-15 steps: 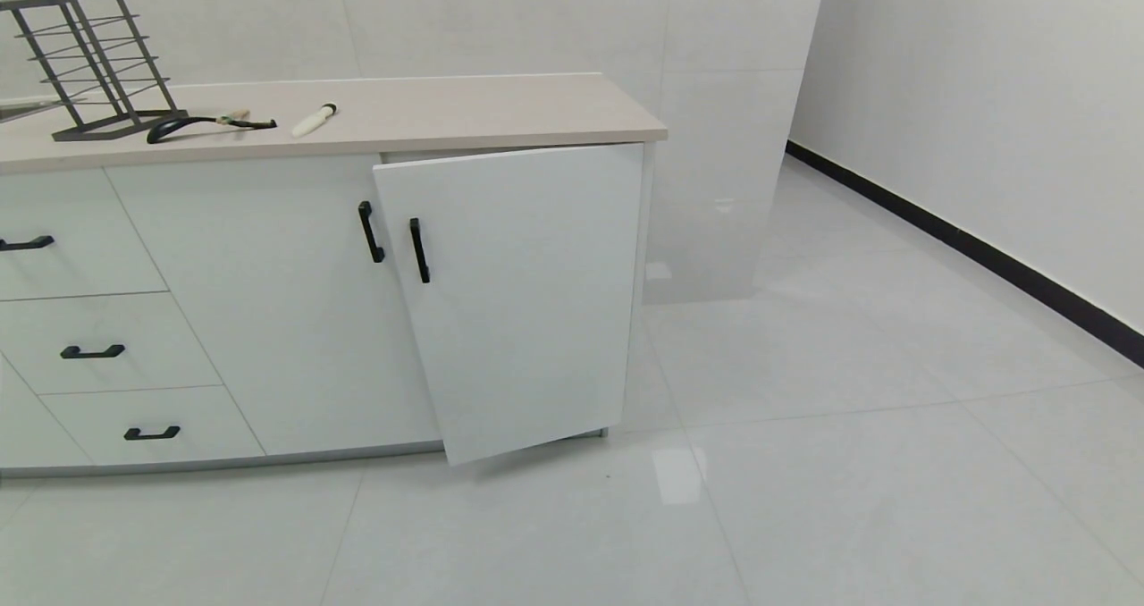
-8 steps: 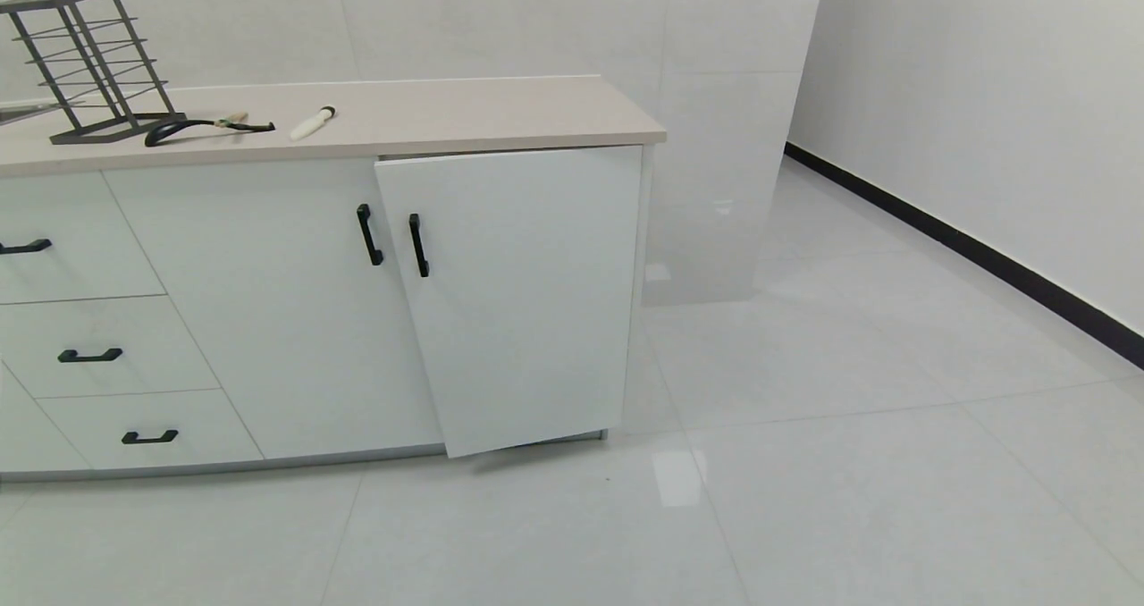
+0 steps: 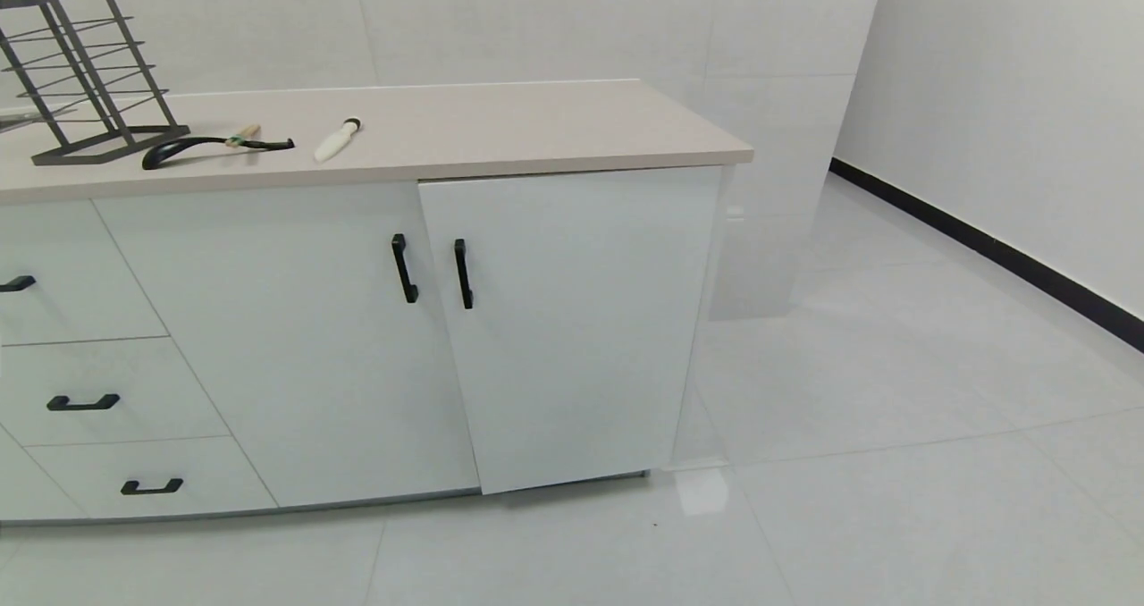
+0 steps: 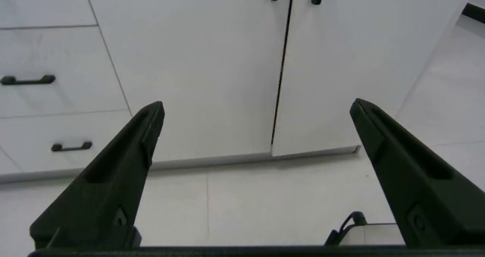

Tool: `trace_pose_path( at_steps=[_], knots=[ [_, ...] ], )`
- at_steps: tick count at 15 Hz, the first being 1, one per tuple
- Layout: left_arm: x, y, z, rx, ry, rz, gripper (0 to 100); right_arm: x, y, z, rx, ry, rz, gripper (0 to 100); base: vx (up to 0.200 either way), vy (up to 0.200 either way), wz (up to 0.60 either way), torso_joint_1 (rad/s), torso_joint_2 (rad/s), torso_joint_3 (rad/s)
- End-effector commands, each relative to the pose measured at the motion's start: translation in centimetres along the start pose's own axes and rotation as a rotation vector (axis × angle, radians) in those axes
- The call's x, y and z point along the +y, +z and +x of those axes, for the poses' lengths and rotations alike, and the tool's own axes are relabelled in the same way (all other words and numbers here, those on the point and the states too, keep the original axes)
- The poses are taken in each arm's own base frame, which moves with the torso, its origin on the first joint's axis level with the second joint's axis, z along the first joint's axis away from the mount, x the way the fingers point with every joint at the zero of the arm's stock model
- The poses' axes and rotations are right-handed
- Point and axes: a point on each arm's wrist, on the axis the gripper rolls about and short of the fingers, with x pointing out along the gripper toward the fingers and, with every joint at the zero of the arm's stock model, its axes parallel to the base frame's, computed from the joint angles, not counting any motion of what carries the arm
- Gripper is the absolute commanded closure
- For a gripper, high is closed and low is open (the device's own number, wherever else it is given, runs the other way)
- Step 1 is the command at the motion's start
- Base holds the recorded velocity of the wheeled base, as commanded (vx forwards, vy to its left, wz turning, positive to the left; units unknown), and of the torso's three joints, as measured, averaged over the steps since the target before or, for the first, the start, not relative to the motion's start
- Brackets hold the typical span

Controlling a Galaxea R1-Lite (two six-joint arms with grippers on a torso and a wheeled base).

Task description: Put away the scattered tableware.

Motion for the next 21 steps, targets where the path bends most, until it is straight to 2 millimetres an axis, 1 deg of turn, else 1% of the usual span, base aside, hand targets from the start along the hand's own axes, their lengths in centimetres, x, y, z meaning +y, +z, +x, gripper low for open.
trace_pose_path(
  at_steps=[1,2,9,10,19,21],
  knots=[
    [0.0,0.0,0.01,0.002,0.0,0.0,0,0.0,0.01,0.02,0.002,0.0,-0.001,100,0.2,0.2,0.0,0.002,0.0,0.002],
    [0.0,0.0,0.01,0.002,0.0,0.0,0,0.0,0.01,0.02,0.002,0.0,-0.001,100,0.2,0.2,0.0,0.007,0.0,0.007],
    [0.0,0.0,0.01,0.002,0.001,-0.002,0,0.0,0.01,0.03,0.003,0.0,-0.001,100,0.0,0.2,0.0,0.002,0.0,0.0],
    [0.0,0.01,0.0,-0.001,0.001,-0.002,0,0.0,0.01,0.03,0.003,0.0,-0.001,100,0.0,0.0,0.0,0.0,0.0,0.0],
    [0.01,0.01,0.01,0.001,0.003,-0.005,0,-0.01,0.01,0.03,0.003,-0.003,-0.004,100,0.0,0.0,0.6,0.002,0.0,0.002],
    [0.01,0.01,0.01,0.001,0.003,-0.005,0,-0.01,0.0,0.03,0.005,-0.003,-0.003,100,0.0,0.0,0.0,0.0,0.0,0.0]
  ],
)
